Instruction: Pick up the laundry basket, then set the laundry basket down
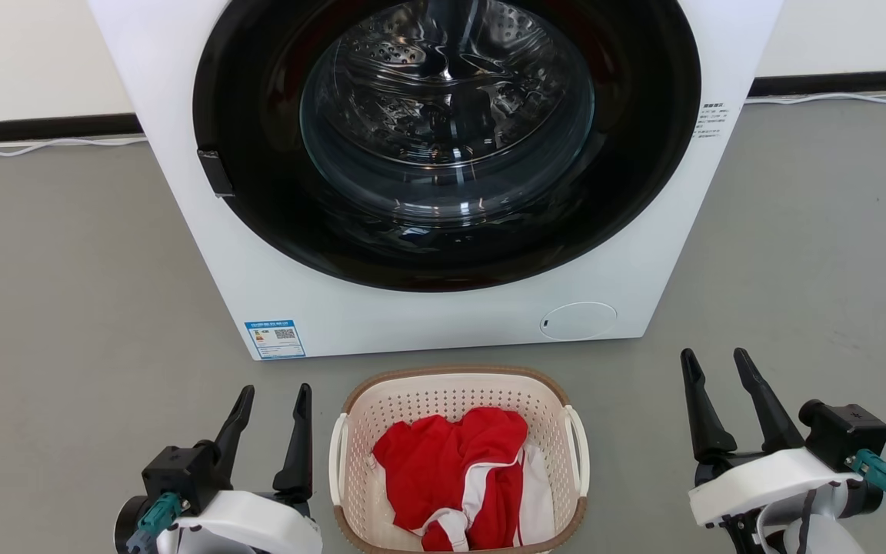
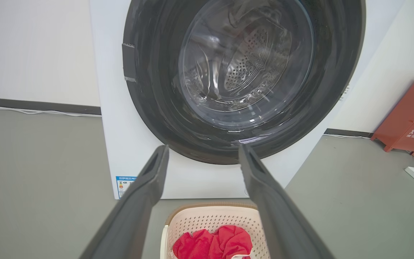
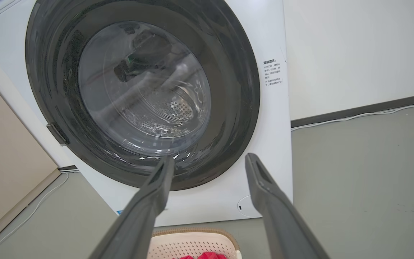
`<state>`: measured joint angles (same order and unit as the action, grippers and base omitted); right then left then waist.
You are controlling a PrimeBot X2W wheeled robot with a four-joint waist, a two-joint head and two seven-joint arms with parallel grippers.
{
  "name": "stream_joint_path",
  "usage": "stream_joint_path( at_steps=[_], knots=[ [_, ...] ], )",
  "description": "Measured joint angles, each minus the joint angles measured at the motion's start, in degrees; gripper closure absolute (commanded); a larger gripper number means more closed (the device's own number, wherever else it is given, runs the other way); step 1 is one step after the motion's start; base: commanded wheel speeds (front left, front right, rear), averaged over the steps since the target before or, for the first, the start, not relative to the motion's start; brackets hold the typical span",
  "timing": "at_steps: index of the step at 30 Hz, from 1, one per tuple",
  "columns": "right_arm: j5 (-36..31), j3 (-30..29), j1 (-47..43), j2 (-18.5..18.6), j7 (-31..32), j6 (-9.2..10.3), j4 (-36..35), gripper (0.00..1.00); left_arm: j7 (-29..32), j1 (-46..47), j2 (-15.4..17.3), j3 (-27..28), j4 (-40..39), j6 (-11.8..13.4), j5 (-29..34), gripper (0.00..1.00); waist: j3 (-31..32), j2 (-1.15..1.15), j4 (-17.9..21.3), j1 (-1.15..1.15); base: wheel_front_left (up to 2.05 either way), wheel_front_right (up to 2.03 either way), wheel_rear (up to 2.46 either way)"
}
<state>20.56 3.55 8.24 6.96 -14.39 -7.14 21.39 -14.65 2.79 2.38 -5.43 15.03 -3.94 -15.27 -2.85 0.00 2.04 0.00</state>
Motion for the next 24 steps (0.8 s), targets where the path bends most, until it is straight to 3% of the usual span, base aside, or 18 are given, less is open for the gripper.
stream_joint_path(
  at_steps=[20, 21, 24],
  knots=[
    [-0.2, -0.2, 0.0, -0.1, 0.0, 0.0, 0.1, 0.0, 0.0, 0.0, 0.0, -0.9, 0.3, -0.1, -2.1, 0.0, -0.3, 0.0, 0.1, 0.0, 0.0, 0.0, 0.0],
    [-0.3, -0.1, 0.0, -0.1, 0.0, 0.03, 0.4, 1.0, 0.0, 0.0, 0.0, -1.0, 0.8, -0.3, -2.9, 1.0, -0.3, 0.0, 0.1, 0.0, 0.0, 0.0, 0.0],
    [-0.3, 0.2, -1.1, -0.7, 0.1, 0.07, 2.3, 1.0, 0.0, -0.9, -0.4, -1.2, 3.0, -0.3, -2.9, 1.0, -0.3, 0.0, 0.1, 0.0, 0.0, 0.0, 0.0]
  ],
)
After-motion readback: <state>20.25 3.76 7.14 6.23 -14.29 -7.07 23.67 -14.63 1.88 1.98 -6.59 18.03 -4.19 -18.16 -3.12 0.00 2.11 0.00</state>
